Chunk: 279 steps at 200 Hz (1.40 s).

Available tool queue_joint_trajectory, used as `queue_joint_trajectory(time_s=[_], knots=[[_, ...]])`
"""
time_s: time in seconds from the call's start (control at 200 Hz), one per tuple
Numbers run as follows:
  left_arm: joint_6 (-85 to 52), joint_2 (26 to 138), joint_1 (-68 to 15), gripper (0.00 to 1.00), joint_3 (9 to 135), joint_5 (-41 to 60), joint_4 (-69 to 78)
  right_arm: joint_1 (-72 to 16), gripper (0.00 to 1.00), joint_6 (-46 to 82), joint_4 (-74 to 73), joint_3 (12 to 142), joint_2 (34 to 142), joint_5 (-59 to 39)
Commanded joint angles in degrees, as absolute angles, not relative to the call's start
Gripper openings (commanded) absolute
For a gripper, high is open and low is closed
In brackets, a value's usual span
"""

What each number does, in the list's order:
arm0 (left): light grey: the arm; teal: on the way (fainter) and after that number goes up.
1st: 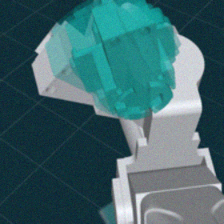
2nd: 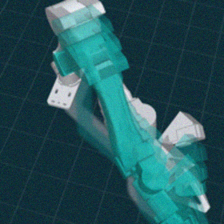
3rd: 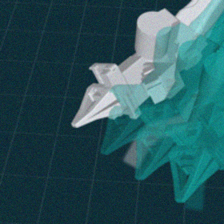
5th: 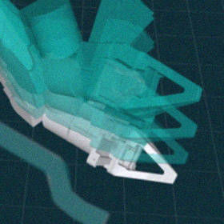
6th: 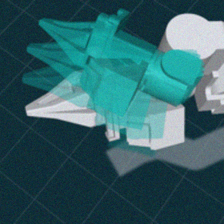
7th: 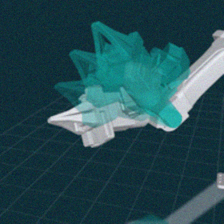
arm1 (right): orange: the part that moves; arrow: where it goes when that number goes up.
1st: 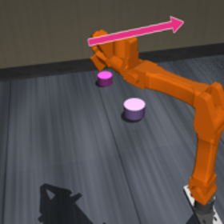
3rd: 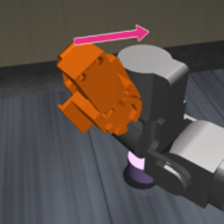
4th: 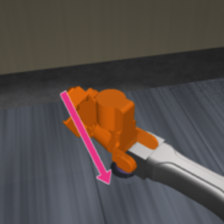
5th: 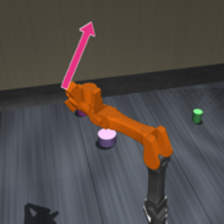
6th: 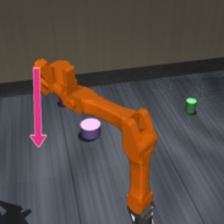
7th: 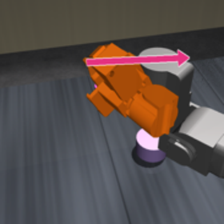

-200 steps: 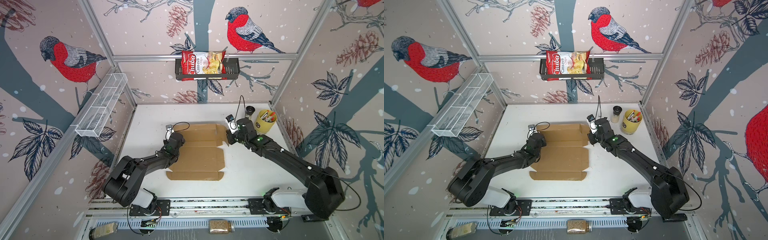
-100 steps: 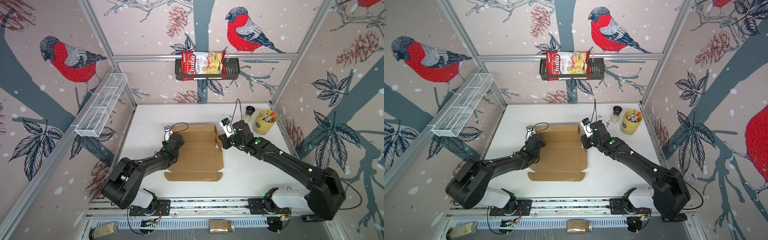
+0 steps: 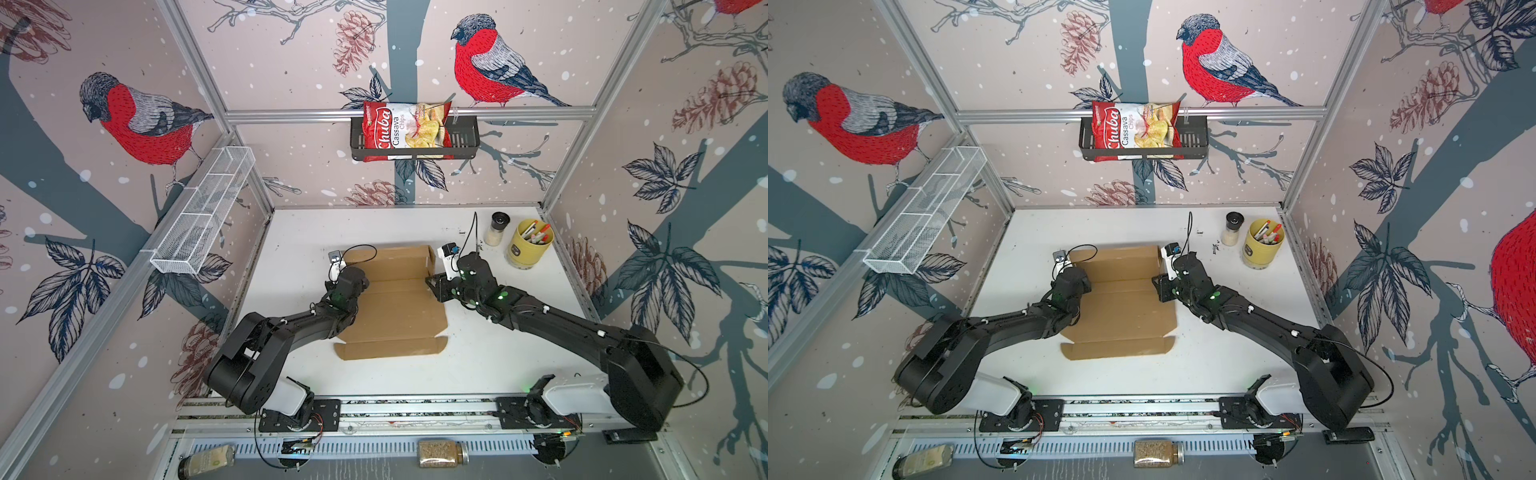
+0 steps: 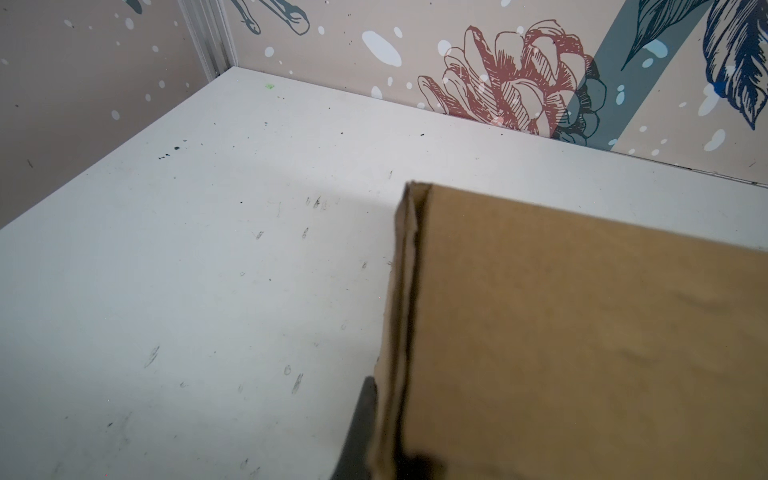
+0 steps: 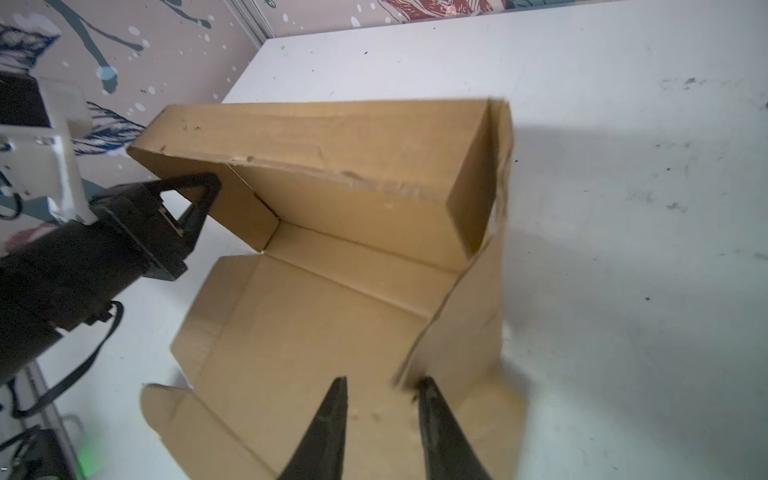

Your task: Fold the paper box

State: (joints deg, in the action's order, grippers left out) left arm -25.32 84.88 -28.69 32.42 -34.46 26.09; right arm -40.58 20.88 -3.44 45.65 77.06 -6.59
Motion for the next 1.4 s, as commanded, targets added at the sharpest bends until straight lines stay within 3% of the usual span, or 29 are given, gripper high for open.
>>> queue_joint_trajectory(time_s=[0.0, 0.13, 0.25, 0.47, 0.595, 0.715, 1.101, 1.391], knots=[[-23.32, 85.45, -28.7, 0.0, 32.88, -32.49, 22.4, -36.94, 0.42, 20.02, -5.73, 46.39, 77.94, -13.61], [-22.0, 84.73, -28.71, 0.0, 31.21, -32.35, 24.83, -30.55, 0.54, 20.99, -7.32, 46.63, 79.54, -25.88], [-20.64, 84.73, -28.77, 0.0, 30.66, -31.18, 26.41, -28.04, 0.56, 19.4, -3.23, 50.42, 79.84, -29.6], [-18.36, 84.55, -28.82, 0.0, 30.75, -29.27, 27.6, -22.59, 0.67, 15.8, 1.2, 56.68, 76.79, -23.53], [-18.04, 84.64, -28.82, 0.0, 31.38, -29.35, 27.51, -20.38, 0.78, 9.56, 8.17, 62.84, 81.78, -20.12], [-17.42, 84.73, -28.82, 0.0, 32.02, -28.61, 26.84, -21.47, 0.79, 1.14, 17.9, 68.31, 87.88, -14.1], [-16.34, 85.25, -28.81, 0.0, 32.85, -27.47, 26.19, -25.44, 0.69, -7.7, 19.79, 70.42, 93.59, -5.68], [-16.6, 84.91, -28.74, 0.0, 33.51, -28.57, 24.7, -26.67, 0.2, -5.56, 24.16, 72.58, 94.27, -7.55]])
